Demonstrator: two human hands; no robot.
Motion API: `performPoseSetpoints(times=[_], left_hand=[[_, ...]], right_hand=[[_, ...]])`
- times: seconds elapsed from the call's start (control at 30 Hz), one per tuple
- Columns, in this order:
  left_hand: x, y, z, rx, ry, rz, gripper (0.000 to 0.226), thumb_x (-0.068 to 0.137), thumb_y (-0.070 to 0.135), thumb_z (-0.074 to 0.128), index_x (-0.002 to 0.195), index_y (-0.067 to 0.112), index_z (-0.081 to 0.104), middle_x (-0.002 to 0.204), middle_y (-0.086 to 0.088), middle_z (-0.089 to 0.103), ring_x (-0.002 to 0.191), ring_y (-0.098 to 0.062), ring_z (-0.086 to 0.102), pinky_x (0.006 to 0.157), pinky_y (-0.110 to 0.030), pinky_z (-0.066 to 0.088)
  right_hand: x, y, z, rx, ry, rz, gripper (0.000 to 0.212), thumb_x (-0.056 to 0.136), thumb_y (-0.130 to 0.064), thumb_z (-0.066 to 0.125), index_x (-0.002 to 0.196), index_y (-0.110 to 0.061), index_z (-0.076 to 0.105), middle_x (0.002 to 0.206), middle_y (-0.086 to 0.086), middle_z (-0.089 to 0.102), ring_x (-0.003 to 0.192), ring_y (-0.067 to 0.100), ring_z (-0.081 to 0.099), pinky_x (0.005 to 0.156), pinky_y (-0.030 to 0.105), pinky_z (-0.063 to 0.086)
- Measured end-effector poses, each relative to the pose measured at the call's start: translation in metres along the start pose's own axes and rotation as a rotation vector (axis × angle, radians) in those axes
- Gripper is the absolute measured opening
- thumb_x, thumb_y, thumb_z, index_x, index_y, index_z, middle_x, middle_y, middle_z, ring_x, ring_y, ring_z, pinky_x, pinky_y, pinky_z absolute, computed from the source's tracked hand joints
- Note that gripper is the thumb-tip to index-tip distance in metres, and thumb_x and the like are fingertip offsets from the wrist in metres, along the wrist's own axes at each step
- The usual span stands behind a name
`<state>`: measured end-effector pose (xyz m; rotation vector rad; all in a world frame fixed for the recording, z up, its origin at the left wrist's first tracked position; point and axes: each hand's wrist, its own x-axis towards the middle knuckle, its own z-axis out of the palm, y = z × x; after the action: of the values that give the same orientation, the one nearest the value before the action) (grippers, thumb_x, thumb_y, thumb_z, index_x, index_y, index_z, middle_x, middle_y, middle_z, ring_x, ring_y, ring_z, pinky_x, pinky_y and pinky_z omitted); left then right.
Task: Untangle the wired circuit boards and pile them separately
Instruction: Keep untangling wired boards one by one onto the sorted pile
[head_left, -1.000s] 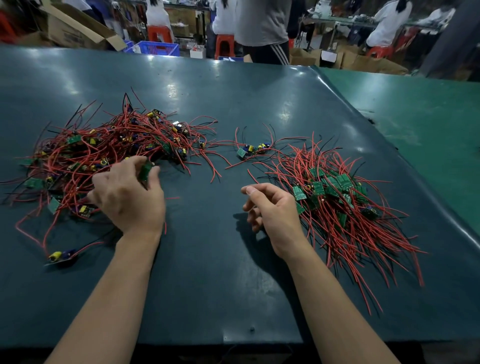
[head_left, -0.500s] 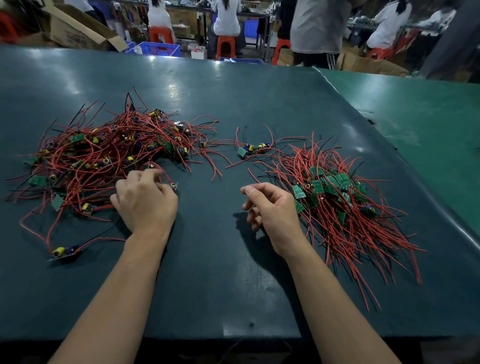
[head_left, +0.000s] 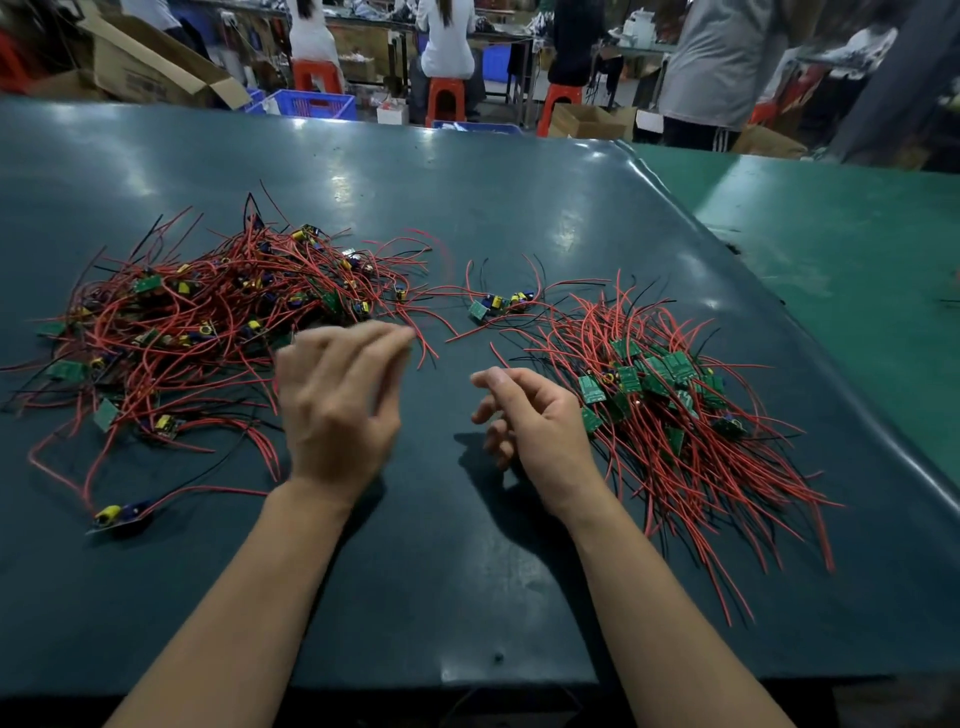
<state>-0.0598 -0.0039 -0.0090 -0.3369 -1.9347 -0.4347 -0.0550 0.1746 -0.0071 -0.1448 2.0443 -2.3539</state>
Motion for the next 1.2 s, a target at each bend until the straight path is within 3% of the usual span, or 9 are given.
performPoseSetpoints(times=[0.17,0.27,0.33,0.43,0.57,0.8,0.97,1.07,1.2], left_hand=[[-0.006,0.029,0.012,-0.238,-0.165,0.17,0.023,0.094,0.017,0.064,0.113,0.007,0.071,0.112,0.002,0.071,0.088,-0.025,0.056,0.082,-0.04,0.047],[-0.006,0.032,0.013,-0.23,-0.123,0.14,0.022,0.086,0.009,0.073,0.108,0.006,0.071,0.116,-0.006,0.069,0.091,-0.029,0.059,0.082,-0.043,0.05],[-0.007,0.036,0.011,-0.262,-0.084,0.176,0.01,0.084,0.013,0.075,0.091,0.006,0.073,0.096,-0.007,0.069,0.078,-0.029,0.059,0.073,-0.041,0.049],[-0.01,0.042,0.01,-0.428,-0.316,0.222,0.018,0.088,0.019,0.068,0.077,0.005,0.071,0.069,-0.004,0.064,0.058,-0.024,0.052,0.058,-0.034,0.043],[-0.01,0.043,0.012,-0.506,-0.545,-0.113,0.032,0.097,0.034,0.052,0.092,0.007,0.069,0.081,-0.003,0.068,0.07,-0.02,0.059,0.065,-0.031,0.046],[-0.008,0.036,0.014,-0.78,-0.343,-0.544,0.009,0.091,0.026,0.06,0.097,0.022,0.066,0.079,0.005,0.068,0.065,-0.016,0.063,0.063,-0.027,0.051],[-0.005,0.029,0.018,-0.976,-0.311,-0.755,0.007,0.089,0.017,0.065,0.094,0.014,0.07,0.076,0.004,0.073,0.07,-0.007,0.067,0.07,-0.021,0.054],[-0.004,0.029,0.018,-1.148,-0.271,-0.955,0.01,0.088,0.013,0.063,0.092,0.013,0.073,0.078,0.0,0.074,0.068,-0.012,0.067,0.067,-0.021,0.054],[-0.003,0.031,0.015,-1.22,-0.389,-0.997,0.018,0.089,0.019,0.06,0.086,0.012,0.076,0.066,0.003,0.065,0.06,-0.01,0.055,0.056,-0.017,0.045]], right_hand=[[-0.002,-0.001,0.004,0.02,-0.05,-0.17,0.014,0.094,-0.005,0.059,0.094,-0.016,0.067,0.075,-0.01,0.071,0.06,0.003,0.063,0.051,0.016,0.051],[-0.001,-0.002,0.003,0.055,0.034,-0.108,0.01,0.097,-0.009,0.057,0.094,-0.012,0.066,0.068,-0.006,0.07,0.05,0.008,0.062,0.038,0.02,0.047],[0.002,-0.003,0.001,0.114,0.111,-0.079,0.009,0.097,-0.01,0.058,0.096,-0.011,0.067,0.069,-0.003,0.071,0.046,0.009,0.059,0.037,0.019,0.044],[0.005,-0.006,-0.001,0.263,0.185,-0.034,0.015,0.095,-0.019,0.06,0.092,-0.015,0.074,0.073,-0.001,0.07,0.045,0.011,0.055,0.039,0.018,0.039],[0.003,-0.007,-0.001,0.262,0.154,0.035,0.018,0.091,-0.028,0.063,0.095,-0.02,0.079,0.067,0.0,0.054,0.054,0.01,0.045,0.042,0.019,0.035],[-0.002,-0.002,0.004,0.124,0.048,-0.033,0.014,0.091,-0.01,0.066,0.102,-0.012,0.074,0.079,-0.007,0.071,0.061,0.002,0.054,0.049,0.015,0.042],[-0.002,0.003,0.006,-0.216,-0.085,-0.244,0.049,0.089,0.011,0.06,0.129,-0.017,0.056,0.128,0.021,0.056,0.092,0.015,0.057,0.079,0.015,0.049],[0.001,0.004,0.002,-0.236,-0.095,-0.224,0.058,0.087,0.023,0.048,0.125,-0.019,0.062,0.125,0.008,0.06,0.079,0.019,0.058,0.066,0.02,0.052],[0.002,0.001,-0.002,0.049,0.022,0.024,0.019,0.095,-0.009,0.06,0.106,-0.016,0.075,0.086,0.002,0.071,0.062,0.01,0.055,0.044,0.026,0.047]])
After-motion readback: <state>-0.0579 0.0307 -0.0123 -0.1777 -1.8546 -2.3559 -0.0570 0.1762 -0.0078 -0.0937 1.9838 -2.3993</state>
